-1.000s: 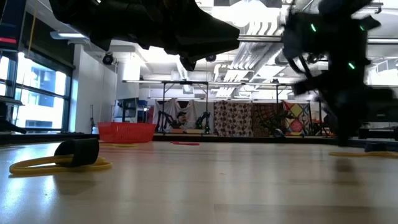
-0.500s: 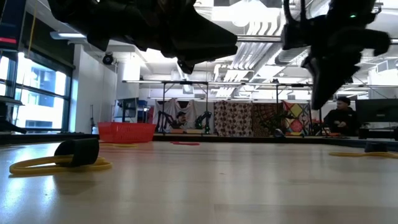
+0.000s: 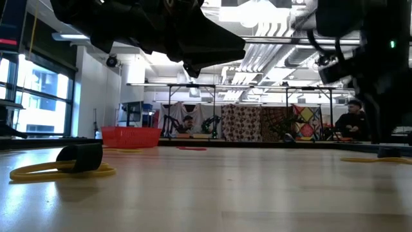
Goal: Sort rubber bands into baskets
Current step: Put the yellow rubber band into the green basket
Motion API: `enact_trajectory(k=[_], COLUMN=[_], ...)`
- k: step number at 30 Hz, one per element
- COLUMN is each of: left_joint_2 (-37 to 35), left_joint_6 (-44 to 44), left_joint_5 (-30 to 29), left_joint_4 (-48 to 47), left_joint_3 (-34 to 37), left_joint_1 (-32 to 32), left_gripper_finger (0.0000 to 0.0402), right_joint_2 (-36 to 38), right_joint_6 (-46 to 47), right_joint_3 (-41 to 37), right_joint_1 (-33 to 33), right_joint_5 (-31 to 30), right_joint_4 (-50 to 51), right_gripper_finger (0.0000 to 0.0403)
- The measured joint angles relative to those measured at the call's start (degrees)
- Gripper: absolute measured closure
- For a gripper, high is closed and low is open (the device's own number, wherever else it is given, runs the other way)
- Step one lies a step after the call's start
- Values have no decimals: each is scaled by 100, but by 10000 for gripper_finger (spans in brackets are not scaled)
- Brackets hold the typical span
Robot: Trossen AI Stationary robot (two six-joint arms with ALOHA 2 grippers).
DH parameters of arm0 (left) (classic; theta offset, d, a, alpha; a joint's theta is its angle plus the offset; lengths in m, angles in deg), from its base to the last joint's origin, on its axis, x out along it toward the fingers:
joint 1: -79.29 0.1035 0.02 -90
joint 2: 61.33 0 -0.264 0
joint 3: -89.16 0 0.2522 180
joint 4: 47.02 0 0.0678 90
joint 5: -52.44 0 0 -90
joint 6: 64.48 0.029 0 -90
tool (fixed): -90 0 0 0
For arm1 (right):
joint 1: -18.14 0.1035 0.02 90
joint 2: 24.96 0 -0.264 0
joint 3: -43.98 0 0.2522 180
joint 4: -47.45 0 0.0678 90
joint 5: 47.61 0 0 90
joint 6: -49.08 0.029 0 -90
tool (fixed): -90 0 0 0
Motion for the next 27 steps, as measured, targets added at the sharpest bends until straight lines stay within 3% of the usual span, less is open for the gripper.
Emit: enact_trajectory(k=[6,13,21,27], left_joint_2=[0,0,0,0], left_joint_6=[0,46,2,0], left_joint_5=[0,0,0,0], left_joint_4=[-8,-13,-10,-13], left_joint_3=[0,0,0,0], left_joint_1=[0,0,0,0], left_gripper_finger=[294,294,294,294], right_joint_2=[15,81,265,719], right_joint_6=[-13,-160,-372,-84], right_joint_3=[-996,-1282,-1310,-1080], right_joint_1=[-295,-436,-451,-305], right_joint_5=[241,323,560,327], right_joint_4=[-963,-1197,-1427,-1482], right_gripper_finger=[295,299,393,398])
